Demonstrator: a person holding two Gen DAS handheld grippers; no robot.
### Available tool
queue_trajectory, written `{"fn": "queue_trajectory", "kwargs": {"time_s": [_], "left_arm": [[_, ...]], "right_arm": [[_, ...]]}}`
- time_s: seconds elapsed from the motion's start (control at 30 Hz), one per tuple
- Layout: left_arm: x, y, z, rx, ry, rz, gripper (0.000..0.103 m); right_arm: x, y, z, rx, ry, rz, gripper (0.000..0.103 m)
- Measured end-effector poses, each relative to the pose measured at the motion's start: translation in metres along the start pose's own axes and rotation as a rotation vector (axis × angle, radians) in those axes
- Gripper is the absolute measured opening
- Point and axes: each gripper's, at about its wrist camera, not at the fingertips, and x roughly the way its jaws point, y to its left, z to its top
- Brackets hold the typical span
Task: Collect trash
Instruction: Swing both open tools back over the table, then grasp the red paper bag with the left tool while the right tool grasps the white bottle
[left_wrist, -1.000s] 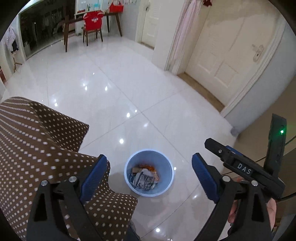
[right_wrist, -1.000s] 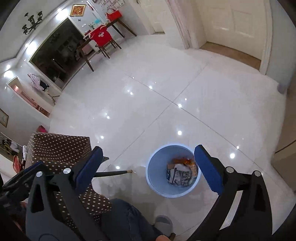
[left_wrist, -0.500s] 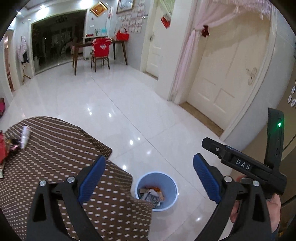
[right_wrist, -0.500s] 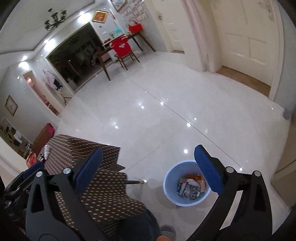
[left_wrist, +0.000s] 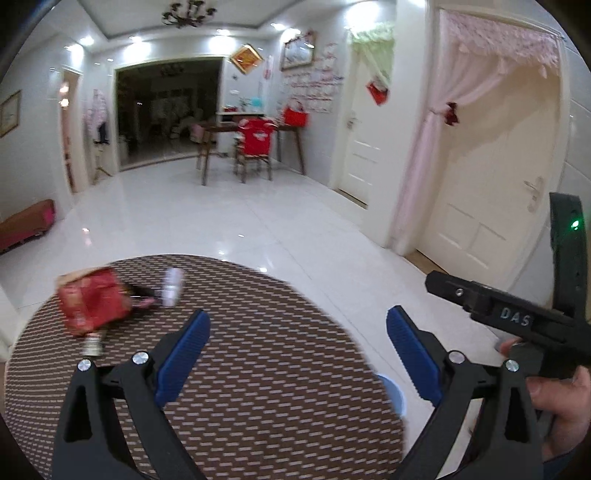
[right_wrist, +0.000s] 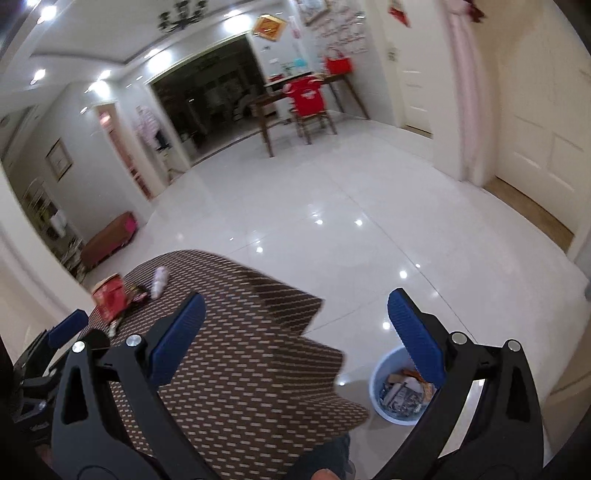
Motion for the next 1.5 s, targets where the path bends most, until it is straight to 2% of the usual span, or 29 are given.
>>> {"fn": "queue_trajectory", "kwargs": {"time_s": [0.17, 0.27, 0.4, 0.53, 0.7, 0.87, 1.0, 1.03, 1.07, 1.13, 1.17, 1.2, 1.27, 1.3, 1.33, 1.37, 1.47, 1.5], "left_arm": [[-0.012, 0.059, -0.008, -0.025, -0.016, 0.115, 0.095], [-0.011, 0.107, -0.013, -0.077, -0.004, 0.187, 0.095], [-0.002, 0.168, -0.017, -0.130, 0.007, 0.274, 0.095], [0.017, 0.226, -0.017, -0.165, 0.031, 0.314, 0.095], [0.053, 0.279, -0.016, -0.155, 0.092, 0.319, 0.094], [0.084, 0.298, -0.005, -0.088, 0.124, 0.224, 0.095], [0.098, 0.303, 0.000, -0.074, 0.126, 0.160, 0.094], [0.100, 0.303, 0.000, -0.071, 0.129, 0.143, 0.092], [0.103, 0.302, 0.000, -0.062, 0.138, 0.119, 0.076], [0.103, 0.299, -0.004, -0.050, 0.138, 0.119, 0.069], [0.102, 0.299, -0.004, -0.053, 0.134, 0.112, 0.060], [0.101, 0.298, -0.004, -0.065, 0.131, 0.100, 0.048], [0.096, 0.303, -0.005, -0.112, 0.129, 0.070, 0.034], [0.095, 0.303, -0.006, -0.129, 0.131, 0.057, 0.029], [0.093, 0.303, -0.009, -0.139, 0.130, 0.051, 0.028], [0.091, 0.301, -0.011, -0.141, 0.126, 0.054, 0.027], [0.084, 0.300, -0.019, -0.145, 0.111, 0.065, 0.027], [0.082, 0.298, -0.021, -0.142, 0.108, 0.068, 0.030]], "right_arm": [[0.024, 0.059, -0.004, -0.096, 0.029, 0.053, 0.097], [0.046, 0.095, -0.007, -0.140, 0.057, 0.083, 0.097], [0.074, 0.127, -0.010, -0.181, 0.098, 0.111, 0.097], [0.097, 0.145, -0.014, -0.206, 0.131, 0.120, 0.097], [0.125, 0.163, -0.014, -0.221, 0.166, 0.118, 0.097], [0.164, 0.182, -0.012, -0.245, 0.203, 0.106, 0.097], [0.197, 0.196, -0.008, -0.251, 0.224, 0.110, 0.097], [0.207, 0.201, -0.005, -0.250, 0.227, 0.113, 0.097], [0.214, 0.206, -0.003, -0.251, 0.231, 0.115, 0.097], [0.227, 0.216, 0.000, -0.273, 0.242, 0.108, 0.097], [0.233, 0.220, 0.001, -0.291, 0.249, 0.098, 0.096], [0.239, 0.225, 0.001, -0.309, 0.258, 0.086, 0.091], [0.252, 0.231, -0.003, -0.332, 0.286, 0.066, 0.058], [0.258, 0.232, -0.005, -0.335, 0.304, 0.057, 0.049], [0.263, 0.234, -0.008, -0.337, 0.321, 0.056, 0.035], [0.264, 0.235, -0.010, -0.341, 0.326, 0.062, 0.031], [0.260, 0.235, -0.015, -0.355, 0.311, 0.075, 0.028], [0.259, 0.234, -0.016, -0.353, 0.314, 0.085, 0.028]]}}
